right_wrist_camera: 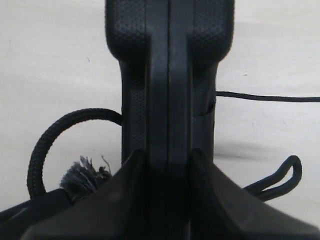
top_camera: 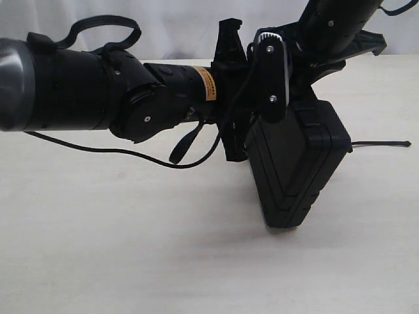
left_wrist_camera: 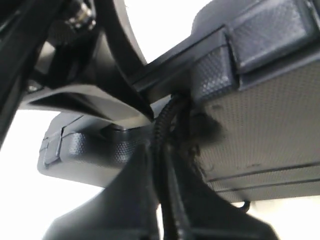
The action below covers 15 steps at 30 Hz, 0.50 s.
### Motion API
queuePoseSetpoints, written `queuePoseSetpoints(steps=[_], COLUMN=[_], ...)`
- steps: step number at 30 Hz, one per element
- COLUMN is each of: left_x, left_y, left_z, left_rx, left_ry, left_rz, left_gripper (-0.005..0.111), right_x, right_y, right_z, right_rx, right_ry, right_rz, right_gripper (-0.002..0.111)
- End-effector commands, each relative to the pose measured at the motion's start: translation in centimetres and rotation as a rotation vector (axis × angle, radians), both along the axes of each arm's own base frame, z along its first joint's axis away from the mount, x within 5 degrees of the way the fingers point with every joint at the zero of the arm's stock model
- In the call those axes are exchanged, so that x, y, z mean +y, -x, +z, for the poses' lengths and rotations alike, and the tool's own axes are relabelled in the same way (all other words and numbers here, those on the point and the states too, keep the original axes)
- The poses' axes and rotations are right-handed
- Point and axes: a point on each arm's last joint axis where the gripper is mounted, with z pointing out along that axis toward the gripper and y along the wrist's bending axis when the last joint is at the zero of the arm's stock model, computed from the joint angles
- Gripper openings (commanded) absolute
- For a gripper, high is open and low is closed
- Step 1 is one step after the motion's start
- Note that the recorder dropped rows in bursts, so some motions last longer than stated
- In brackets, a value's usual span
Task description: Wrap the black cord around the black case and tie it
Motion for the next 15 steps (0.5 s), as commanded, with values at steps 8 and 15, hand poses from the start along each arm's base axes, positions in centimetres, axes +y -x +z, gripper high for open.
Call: queuePoseSetpoints(steps=[8,15], left_x=[-0.8,-1.3], left_y=[-0.4,0.1], left_z=[-1.3,-1.2], left_rx=[0.009,0.013], left_ry=[0.054,0.078], left_rz=[0.010,-0.001], left_gripper=[0.000,0.004], right_x=[0.0,0.0], right_y=[-0.3,-0.3], right_z=[-0.2,-0.2], right_rx=[-0.016,-0.016], right_ry=[0.003,0.003], right_rz=[0.002,0.002], right_gripper=[0.004,0.004])
